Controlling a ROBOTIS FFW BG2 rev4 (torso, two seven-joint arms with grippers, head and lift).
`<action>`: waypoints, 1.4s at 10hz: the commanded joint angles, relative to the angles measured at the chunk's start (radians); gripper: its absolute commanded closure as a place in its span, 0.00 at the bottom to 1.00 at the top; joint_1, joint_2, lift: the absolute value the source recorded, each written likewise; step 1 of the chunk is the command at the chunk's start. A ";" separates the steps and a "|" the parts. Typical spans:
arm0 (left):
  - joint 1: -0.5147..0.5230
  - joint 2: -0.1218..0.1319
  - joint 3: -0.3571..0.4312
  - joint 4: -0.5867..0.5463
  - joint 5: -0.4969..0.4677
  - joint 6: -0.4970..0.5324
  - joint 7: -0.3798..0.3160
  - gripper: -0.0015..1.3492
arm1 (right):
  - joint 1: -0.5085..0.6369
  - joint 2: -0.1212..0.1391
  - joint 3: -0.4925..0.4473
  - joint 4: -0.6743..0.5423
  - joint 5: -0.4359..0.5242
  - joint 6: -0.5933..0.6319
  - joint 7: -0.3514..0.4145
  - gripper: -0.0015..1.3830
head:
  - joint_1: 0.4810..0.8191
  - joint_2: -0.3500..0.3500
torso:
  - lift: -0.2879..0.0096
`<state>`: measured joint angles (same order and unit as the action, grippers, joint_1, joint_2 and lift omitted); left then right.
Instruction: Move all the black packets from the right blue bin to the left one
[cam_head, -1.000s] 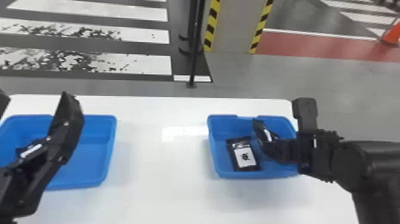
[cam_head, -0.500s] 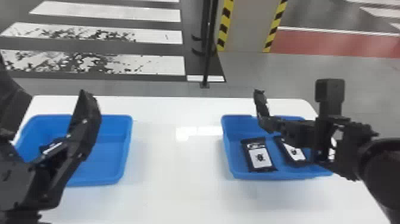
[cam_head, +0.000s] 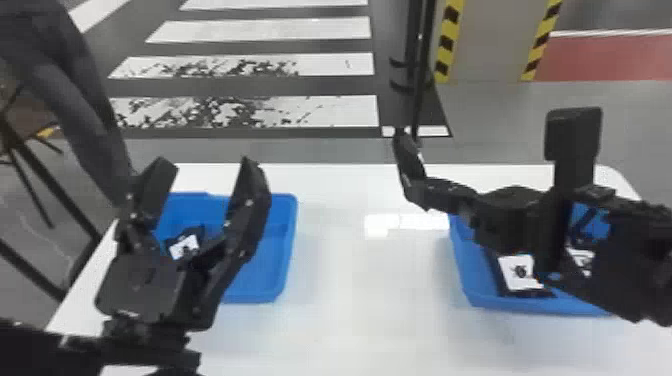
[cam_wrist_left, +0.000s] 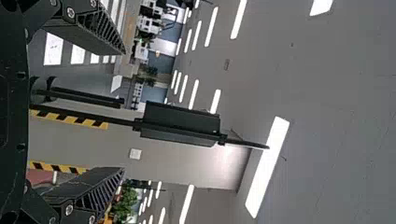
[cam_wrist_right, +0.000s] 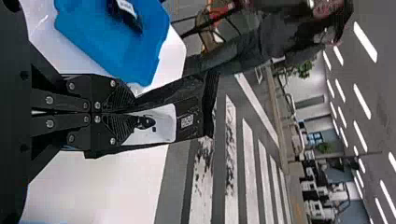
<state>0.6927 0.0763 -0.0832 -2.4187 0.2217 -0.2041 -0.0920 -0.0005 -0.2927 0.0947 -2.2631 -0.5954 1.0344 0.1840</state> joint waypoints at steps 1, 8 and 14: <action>-0.008 0.005 -0.009 0.000 0.006 0.069 -0.002 0.12 | -0.017 -0.010 0.073 -0.018 -0.031 -0.023 0.000 0.84 | 0.61 0.68 | 0.50; -0.062 0.014 -0.026 0.000 0.010 0.246 -0.017 0.12 | -0.083 -0.028 0.288 -0.008 -0.138 -0.094 0.000 0.84 | 0.63 0.87 | 0.50; -0.067 0.019 -0.038 0.000 0.044 0.327 -0.022 0.14 | -0.105 -0.040 0.382 -0.008 -0.178 -0.117 0.000 0.84 | 0.63 0.96 | 0.50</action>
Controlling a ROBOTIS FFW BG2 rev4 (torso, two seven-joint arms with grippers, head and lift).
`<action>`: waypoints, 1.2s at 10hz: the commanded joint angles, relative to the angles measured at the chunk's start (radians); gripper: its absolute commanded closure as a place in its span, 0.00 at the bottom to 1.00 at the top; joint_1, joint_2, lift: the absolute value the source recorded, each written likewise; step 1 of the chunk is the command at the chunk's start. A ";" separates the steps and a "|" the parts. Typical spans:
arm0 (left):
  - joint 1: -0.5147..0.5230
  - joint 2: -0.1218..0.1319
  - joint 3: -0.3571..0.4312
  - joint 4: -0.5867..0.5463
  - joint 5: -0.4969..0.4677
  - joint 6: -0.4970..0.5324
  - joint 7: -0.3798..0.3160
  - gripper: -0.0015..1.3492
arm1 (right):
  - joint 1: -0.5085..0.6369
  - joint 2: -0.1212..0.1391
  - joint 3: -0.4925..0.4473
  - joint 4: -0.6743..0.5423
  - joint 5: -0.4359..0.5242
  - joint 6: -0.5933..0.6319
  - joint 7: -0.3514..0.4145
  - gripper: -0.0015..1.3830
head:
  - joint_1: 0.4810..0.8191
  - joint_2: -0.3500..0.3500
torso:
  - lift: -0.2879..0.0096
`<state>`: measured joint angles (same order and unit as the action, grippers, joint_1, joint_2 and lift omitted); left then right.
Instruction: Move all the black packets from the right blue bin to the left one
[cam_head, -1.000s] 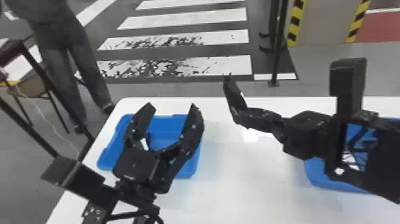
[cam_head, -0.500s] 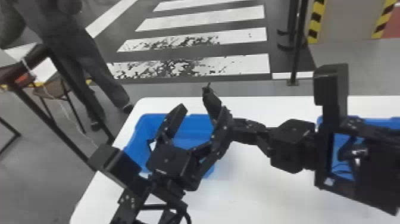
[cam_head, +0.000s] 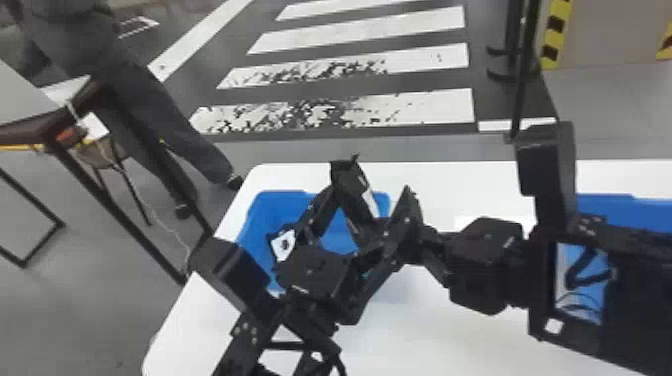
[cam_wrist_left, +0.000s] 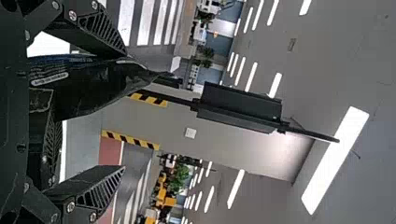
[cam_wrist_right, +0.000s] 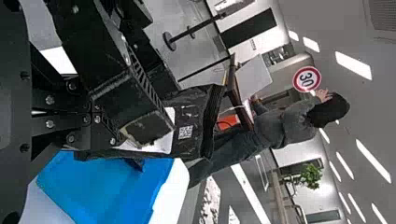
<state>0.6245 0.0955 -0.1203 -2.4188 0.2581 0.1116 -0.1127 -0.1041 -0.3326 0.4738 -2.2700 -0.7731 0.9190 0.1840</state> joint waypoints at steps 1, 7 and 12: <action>0.006 0.001 -0.007 -0.002 0.019 0.006 0.025 0.32 | 0.001 -0.002 0.005 -0.004 -0.001 -0.001 0.000 0.84 | 0.63 0.97 | 0.50; 0.026 0.013 -0.049 -0.010 -0.003 -0.063 0.128 0.90 | -0.009 -0.002 0.005 0.016 -0.007 -0.038 0.000 0.83 | 0.63 0.99 | 0.50; -0.175 -0.005 0.039 0.258 -0.214 -0.190 0.166 0.90 | 0.097 0.006 -0.151 0.033 0.023 -0.045 0.023 0.08 | 0.63 0.95 | 0.50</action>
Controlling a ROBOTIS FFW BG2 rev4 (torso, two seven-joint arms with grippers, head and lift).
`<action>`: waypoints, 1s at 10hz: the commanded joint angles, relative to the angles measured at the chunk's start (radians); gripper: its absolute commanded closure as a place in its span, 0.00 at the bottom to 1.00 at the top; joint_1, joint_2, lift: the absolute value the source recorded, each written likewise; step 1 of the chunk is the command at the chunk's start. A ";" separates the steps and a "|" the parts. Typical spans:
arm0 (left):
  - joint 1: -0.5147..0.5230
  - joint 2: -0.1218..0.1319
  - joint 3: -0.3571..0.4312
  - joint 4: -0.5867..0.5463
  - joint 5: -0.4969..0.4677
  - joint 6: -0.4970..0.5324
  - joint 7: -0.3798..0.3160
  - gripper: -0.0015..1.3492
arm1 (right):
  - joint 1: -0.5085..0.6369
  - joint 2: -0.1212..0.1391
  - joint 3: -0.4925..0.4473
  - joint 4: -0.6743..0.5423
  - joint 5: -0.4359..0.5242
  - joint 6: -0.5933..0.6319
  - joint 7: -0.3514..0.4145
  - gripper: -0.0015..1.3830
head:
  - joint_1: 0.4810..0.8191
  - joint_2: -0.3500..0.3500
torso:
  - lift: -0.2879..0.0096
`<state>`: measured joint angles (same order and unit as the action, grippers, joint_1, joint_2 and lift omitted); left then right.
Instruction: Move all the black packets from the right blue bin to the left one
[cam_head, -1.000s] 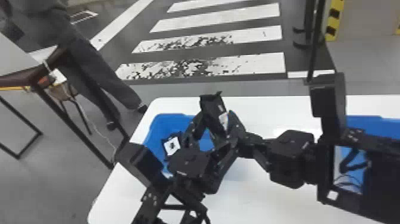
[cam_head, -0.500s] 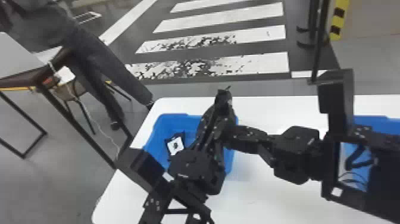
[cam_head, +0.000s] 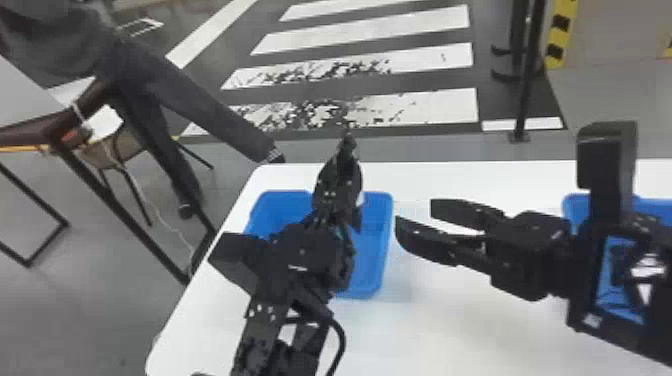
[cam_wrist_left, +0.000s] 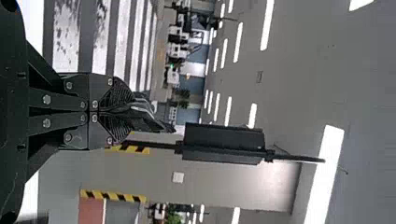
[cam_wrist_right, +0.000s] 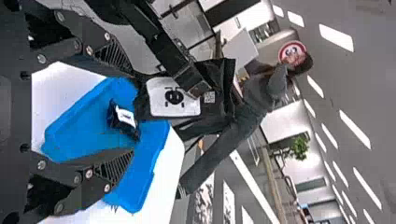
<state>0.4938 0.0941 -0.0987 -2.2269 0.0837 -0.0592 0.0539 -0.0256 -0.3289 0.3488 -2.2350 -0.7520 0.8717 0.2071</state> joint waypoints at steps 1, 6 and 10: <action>-0.121 -0.008 0.053 0.184 -0.161 -0.049 0.010 0.90 | 0.038 0.005 -0.060 -0.009 0.012 0.012 0.000 0.07 | 0.63 0.94 | 0.50; -0.268 -0.034 0.252 0.500 -0.327 -0.039 -0.068 0.31 | 0.072 0.011 -0.137 -0.024 0.056 0.019 -0.002 0.07 | 0.63 0.99 | 0.50; -0.020 -0.068 0.172 0.179 0.054 -0.189 -0.183 0.04 | 0.107 0.047 -0.305 -0.024 0.239 0.193 -0.032 0.07 | 0.63 0.87 | 0.50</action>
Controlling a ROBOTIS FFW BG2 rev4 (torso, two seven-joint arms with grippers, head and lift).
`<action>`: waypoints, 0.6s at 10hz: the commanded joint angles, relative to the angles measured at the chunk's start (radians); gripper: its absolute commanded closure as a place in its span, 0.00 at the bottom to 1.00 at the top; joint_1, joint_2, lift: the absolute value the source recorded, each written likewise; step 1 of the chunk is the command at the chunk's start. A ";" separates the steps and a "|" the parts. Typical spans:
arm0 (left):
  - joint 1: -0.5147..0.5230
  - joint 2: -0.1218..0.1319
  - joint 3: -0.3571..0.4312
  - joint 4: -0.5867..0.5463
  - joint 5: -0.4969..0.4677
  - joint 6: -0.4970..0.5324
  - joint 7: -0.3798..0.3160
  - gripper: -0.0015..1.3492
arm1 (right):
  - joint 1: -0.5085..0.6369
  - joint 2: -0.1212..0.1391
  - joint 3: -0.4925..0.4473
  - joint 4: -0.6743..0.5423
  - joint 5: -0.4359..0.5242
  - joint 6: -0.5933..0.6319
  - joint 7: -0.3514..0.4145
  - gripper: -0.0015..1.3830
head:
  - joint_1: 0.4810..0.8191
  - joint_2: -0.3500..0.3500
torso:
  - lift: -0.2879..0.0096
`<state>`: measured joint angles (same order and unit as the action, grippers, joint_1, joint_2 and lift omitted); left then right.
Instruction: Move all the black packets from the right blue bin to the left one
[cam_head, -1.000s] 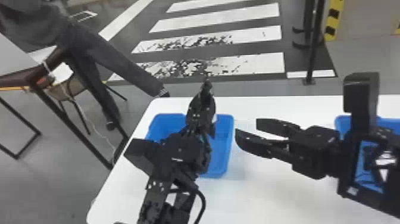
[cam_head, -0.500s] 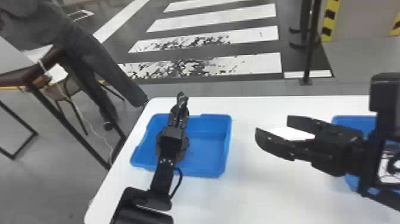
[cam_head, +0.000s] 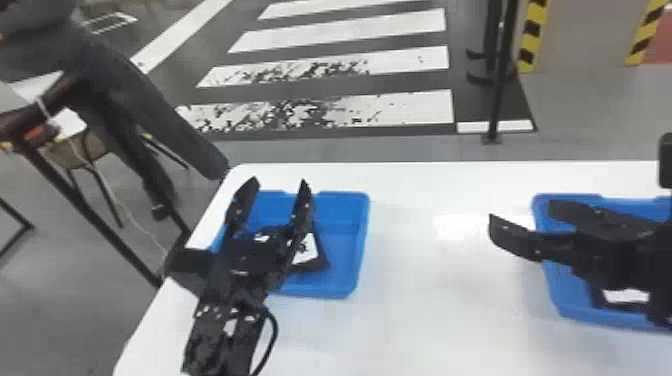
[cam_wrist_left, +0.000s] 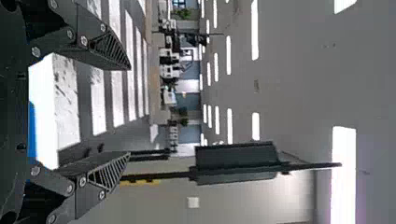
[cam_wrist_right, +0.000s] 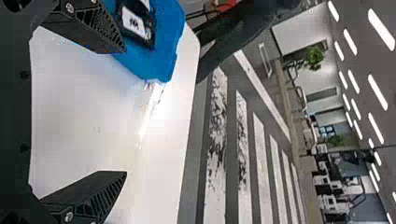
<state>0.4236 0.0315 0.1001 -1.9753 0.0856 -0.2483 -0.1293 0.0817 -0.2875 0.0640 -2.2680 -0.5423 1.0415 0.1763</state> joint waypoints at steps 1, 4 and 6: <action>0.126 -0.015 -0.060 -0.161 0.106 -0.009 0.000 0.05 | -0.013 0.011 -0.040 0.041 0.058 0.063 -0.029 0.07 | 0.63 0.80 | 0.50; 0.188 0.002 -0.126 -0.252 0.156 -0.041 0.000 0.06 | -0.121 0.013 -0.044 0.212 0.114 0.183 -0.083 0.07 | 0.63 0.59 | 0.50; 0.195 -0.001 -0.116 -0.257 0.082 -0.078 0.000 0.07 | -0.151 0.010 -0.034 0.239 0.129 0.301 -0.123 0.07 | 0.63 0.53 | 0.50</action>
<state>0.6174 0.0301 -0.0160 -2.2312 0.1850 -0.3207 -0.1288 -0.0604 -0.2761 0.0247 -2.0335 -0.4172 1.2953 0.0560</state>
